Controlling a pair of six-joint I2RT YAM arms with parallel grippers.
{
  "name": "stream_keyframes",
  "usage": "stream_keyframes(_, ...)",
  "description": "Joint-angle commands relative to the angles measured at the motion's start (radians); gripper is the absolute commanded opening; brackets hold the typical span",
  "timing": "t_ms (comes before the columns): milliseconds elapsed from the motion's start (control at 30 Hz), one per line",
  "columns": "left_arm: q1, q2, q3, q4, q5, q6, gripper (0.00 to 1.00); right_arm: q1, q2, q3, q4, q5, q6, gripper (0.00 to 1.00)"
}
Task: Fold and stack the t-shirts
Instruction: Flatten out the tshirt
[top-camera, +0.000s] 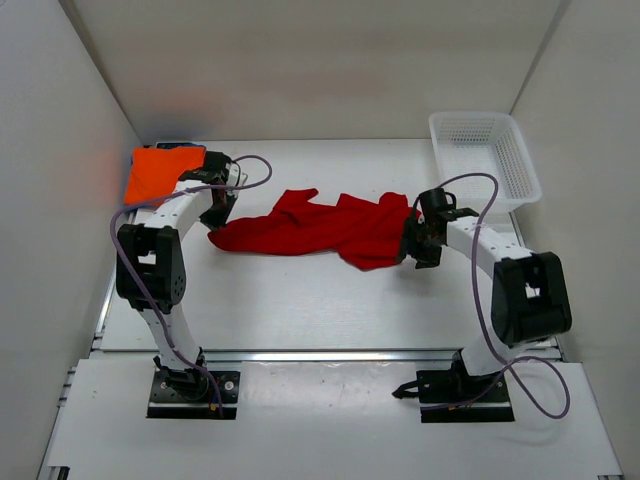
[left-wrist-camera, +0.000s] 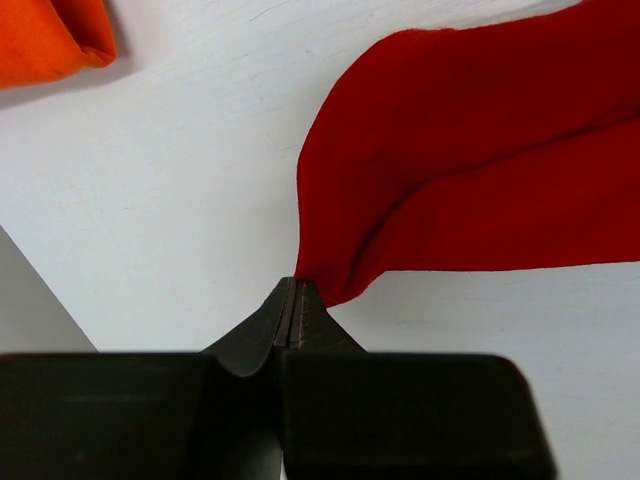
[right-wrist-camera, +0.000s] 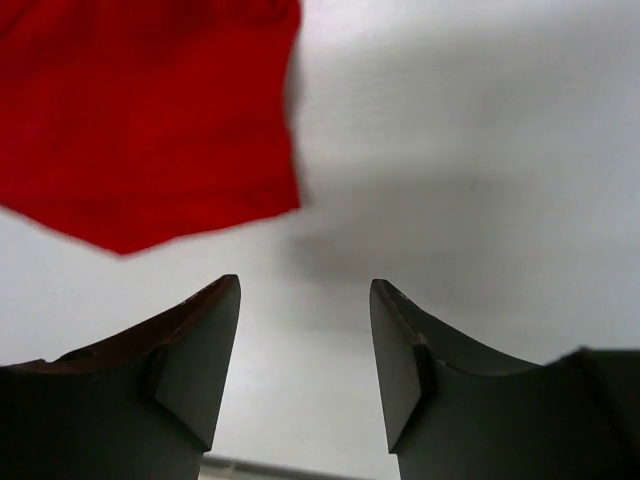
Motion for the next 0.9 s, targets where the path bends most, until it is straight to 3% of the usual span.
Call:
stream_keyframes(0, -0.007, -0.061, -0.006, 0.007, 0.025, -0.011, 0.00, -0.002, 0.069, 0.038, 0.165, 0.025, 0.053, 0.52)
stream_keyframes(233, -0.004, -0.063, -0.023, 0.012, 0.020, -0.006, 0.00, 0.022, 0.144, 0.050, 0.205, 0.032, 0.062, 0.50)
stream_keyframes(400, 0.006, -0.059, -0.017, 0.013, 0.020, -0.017, 0.00, 0.056, 0.245, 0.108, 0.139, 0.069, 0.036, 0.44)
stream_keyframes(500, 0.003, -0.056, -0.003, 0.012, 0.025, -0.016, 0.00, 0.076, 0.299, 0.139, 0.091, 0.065, 0.017, 0.46)
stream_keyframes(567, 0.000, -0.063, 0.000, 0.010, 0.014, -0.017, 0.00, 0.081, 0.311, 0.148, 0.067, 0.069, 0.013, 0.41)
stream_keyframes(700, 0.003, -0.070, -0.018, 0.015, 0.005, -0.014, 0.00, 0.101, 0.316, 0.136, 0.064, 0.061, 0.022, 0.00)
stream_keyframes(867, 0.006, -0.073, -0.020, 0.010, -0.003, -0.002, 0.00, 0.033, 0.268, 0.084, 0.093, -0.006, 0.046, 0.00)
